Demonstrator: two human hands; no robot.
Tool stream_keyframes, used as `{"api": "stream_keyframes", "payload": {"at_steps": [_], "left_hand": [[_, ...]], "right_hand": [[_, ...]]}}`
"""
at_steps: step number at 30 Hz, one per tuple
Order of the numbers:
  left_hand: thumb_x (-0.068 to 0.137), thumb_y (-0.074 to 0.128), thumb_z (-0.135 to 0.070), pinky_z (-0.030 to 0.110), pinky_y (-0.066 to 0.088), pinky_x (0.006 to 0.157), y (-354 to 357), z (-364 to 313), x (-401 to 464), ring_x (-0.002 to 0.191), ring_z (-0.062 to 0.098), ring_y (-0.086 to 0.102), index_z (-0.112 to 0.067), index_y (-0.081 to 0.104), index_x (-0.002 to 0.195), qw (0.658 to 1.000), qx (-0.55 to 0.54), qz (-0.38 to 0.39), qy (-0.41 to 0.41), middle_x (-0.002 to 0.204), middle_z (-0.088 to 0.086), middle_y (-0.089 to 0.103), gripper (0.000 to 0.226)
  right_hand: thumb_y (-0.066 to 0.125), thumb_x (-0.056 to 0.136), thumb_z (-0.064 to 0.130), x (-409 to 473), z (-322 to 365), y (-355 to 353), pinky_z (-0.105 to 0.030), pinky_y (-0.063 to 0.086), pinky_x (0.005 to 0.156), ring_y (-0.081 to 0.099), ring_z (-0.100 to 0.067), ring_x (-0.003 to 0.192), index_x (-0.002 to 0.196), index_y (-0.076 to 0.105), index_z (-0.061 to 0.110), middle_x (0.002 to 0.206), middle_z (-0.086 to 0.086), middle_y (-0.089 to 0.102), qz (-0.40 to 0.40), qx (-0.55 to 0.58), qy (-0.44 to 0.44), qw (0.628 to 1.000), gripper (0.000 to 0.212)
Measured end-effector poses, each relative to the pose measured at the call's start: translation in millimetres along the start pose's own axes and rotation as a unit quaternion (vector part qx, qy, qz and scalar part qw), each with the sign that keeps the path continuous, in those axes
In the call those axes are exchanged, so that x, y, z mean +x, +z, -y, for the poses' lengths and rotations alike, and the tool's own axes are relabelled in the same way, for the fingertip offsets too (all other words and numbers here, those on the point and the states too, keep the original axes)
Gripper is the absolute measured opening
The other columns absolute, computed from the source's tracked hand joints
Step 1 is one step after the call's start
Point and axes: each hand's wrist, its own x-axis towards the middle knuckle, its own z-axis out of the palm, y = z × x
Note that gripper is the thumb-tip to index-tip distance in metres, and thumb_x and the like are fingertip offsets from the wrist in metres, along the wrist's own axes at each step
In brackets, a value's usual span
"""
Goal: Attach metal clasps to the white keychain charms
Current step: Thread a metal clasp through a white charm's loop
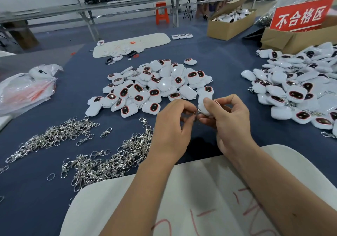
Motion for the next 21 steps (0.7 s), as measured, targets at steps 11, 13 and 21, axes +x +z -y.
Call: {"api": "stream_keyframes", "payload": {"at_steps": [11,13,21], "left_hand": [[0.091,0.068,-0.002,0.033,0.051,0.079,-5.6,-1.9,1.7,0.083,0.011,0.064,-0.009,0.073,0.089,0.999,0.044,0.009,0.009,0.087,-0.004,0.072,0.009],[0.092,0.067,-0.002,0.034,0.051,0.080,-6.3,-3.0,2.2,0.085,0.014,0.063,-0.009,0.072,0.090,0.999,0.048,0.024,-0.009,0.088,-0.003,0.071,0.009],[0.100,0.056,-0.003,0.032,0.048,0.077,-8.4,-0.4,0.7,0.083,0.015,0.057,-0.009,0.063,0.089,0.993,0.007,0.082,-0.083,0.087,0.001,0.064,0.013]], "right_hand": [[0.082,0.089,0.013,-4.9,-0.5,-1.5,-0.032,0.059,0.051,0.074,-0.034,0.058,0.094,0.051,0.005,0.079,-0.014,0.073,0.014,-0.092,-0.096,0.991,0.032],[0.082,0.089,0.015,-7.6,0.7,-0.7,-0.033,0.059,0.049,0.074,-0.032,0.058,0.094,0.051,0.007,0.079,-0.011,0.072,0.019,-0.127,-0.129,0.983,0.033],[0.083,0.090,0.022,-7.5,1.7,-1.6,-0.027,0.056,0.051,0.069,-0.019,0.060,0.096,0.056,0.020,0.080,0.003,0.070,0.044,-0.240,-0.217,0.945,0.028]]}}
